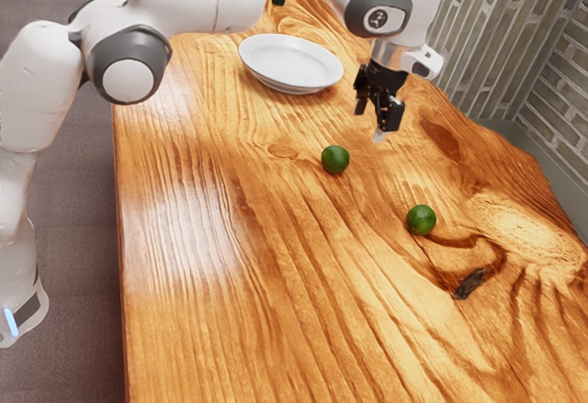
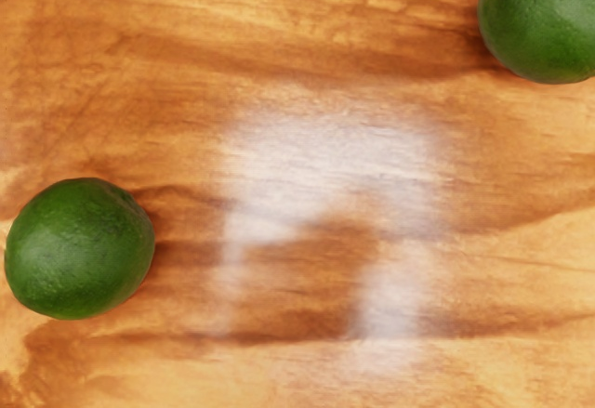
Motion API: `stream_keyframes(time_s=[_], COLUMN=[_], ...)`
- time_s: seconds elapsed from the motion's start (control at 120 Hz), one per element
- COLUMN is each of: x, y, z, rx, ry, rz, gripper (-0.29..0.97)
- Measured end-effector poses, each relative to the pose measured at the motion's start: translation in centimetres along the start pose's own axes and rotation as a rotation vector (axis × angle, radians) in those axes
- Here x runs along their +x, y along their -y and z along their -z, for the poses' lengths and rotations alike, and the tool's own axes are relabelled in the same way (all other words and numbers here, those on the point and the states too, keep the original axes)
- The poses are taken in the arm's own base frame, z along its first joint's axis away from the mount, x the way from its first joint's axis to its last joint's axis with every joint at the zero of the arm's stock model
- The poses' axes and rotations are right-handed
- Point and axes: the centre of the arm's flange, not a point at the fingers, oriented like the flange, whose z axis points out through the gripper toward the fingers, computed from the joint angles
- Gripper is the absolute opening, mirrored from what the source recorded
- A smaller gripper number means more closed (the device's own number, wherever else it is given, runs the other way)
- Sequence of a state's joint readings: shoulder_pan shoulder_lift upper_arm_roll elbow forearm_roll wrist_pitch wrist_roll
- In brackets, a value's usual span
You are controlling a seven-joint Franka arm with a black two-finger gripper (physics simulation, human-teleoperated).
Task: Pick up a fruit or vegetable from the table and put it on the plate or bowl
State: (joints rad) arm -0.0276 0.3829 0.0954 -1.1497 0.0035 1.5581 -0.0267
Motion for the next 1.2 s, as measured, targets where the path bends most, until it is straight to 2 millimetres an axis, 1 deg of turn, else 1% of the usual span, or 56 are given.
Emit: stream_keyframes(time_s=[0.058,0.133,0.333,0.425,0.492,0.583,0.675,0.75,0.867,1.117,1.2], x=[0.4,0.9,1.9,2.2,2.3,2.5,2.5,2.5,2.7,3.4,3.6], y=[1.1,1.9,4.3,6.5,7.8,8.6,9.1,10.3,10.7,11.2,11.0], z=[-0.9,-1.9,-3.7,-4.5,-5.0,-5.6,-5.8,-6.2,-6.6,-9.7,-10.5], rx=[0.005,0.008,0.007,0.006,0.003,0.001,0.002,-0.003,-0.008,-0.023,-0.033], ry=[0.007,0.014,0.009,0.008,0.009,0.011,0.008,0.010,0.012,0.037,0.044], rz=[0.007,0.007,-0.003,0.002,-0.001,-0.026,-0.057,-0.070,-0.104,-0.163,-0.182], gripper=[0.68,0.68,0.68,0.68,0.68,0.68,0.68,0.68,0.68,0.68,0.68])
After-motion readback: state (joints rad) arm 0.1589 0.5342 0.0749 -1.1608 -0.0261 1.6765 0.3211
